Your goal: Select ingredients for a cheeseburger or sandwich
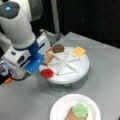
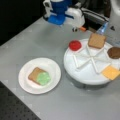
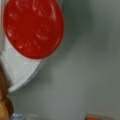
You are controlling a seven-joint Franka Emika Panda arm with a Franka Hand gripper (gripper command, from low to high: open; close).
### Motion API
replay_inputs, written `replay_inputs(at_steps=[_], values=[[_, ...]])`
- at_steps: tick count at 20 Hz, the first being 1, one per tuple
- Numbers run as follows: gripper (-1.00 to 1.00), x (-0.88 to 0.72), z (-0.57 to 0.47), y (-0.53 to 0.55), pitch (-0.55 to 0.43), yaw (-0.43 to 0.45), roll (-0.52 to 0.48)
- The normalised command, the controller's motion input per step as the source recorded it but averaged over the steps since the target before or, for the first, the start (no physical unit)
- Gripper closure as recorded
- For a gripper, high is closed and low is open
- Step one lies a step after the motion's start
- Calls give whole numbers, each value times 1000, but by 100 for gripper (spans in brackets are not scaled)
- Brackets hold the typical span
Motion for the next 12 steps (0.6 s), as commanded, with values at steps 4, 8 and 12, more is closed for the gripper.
replay_inputs(at_steps=[4,8,12], values=[[-100,-114,-181,-51,-196,-237,307],[-100,-62,-221,-7,-258,-145,272],[-100,-19,-203,32,-245,-88,280]])
